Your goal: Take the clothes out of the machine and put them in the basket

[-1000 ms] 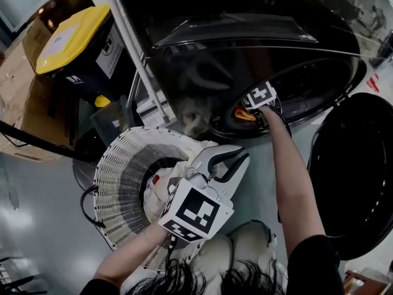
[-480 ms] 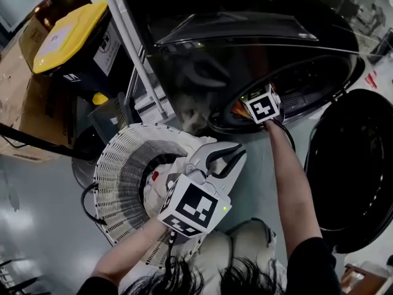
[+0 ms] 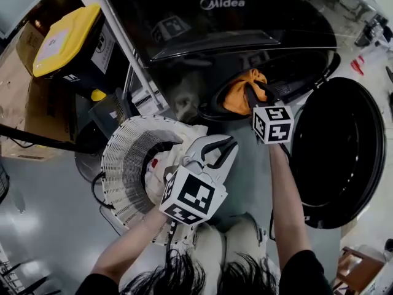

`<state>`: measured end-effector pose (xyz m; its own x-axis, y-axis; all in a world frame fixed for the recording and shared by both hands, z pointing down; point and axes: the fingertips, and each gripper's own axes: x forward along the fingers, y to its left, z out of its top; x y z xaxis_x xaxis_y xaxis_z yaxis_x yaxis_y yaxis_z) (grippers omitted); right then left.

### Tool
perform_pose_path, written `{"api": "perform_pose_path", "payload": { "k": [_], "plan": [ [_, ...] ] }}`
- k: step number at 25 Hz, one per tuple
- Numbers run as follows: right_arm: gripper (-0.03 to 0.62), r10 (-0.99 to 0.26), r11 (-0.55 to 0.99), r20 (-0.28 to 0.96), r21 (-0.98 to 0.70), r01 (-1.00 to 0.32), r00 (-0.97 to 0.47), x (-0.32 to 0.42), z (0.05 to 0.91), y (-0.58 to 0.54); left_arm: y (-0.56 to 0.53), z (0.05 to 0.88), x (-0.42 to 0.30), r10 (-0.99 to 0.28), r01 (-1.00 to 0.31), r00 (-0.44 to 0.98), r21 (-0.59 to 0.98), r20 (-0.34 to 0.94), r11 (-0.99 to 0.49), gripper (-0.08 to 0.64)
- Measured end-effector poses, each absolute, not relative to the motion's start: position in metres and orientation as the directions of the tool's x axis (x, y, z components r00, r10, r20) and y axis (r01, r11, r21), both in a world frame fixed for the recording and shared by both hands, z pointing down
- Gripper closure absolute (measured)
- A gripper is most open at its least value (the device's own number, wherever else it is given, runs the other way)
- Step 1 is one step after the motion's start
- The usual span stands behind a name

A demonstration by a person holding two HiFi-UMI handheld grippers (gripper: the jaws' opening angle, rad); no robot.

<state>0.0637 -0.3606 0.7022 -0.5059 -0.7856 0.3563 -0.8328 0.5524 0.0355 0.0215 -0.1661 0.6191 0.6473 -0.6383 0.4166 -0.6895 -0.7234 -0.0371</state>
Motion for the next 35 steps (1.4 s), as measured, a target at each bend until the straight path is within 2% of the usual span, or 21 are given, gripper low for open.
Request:
{"api": "perform_pose_path", "payload": {
  "k": [23,35],
  "plan": [
    [0.489,-0.835,0.463,0.245,-0.170,-0.870,-0.492,0.121,0.477,-0.214,-0.137,0.446,0.024,-0.647,-0.757,0.593,0.059,0.478,-0.650,0.522],
    [0.494,-0.825,0.501,0.175,-0.211,-0.839,-0.537,0.134,0.361,-0.186,-0.136,0.372,0.031,-0.657,-0.769,0.581,0.059,0.481,-0.637,0.522]
  ]
}}
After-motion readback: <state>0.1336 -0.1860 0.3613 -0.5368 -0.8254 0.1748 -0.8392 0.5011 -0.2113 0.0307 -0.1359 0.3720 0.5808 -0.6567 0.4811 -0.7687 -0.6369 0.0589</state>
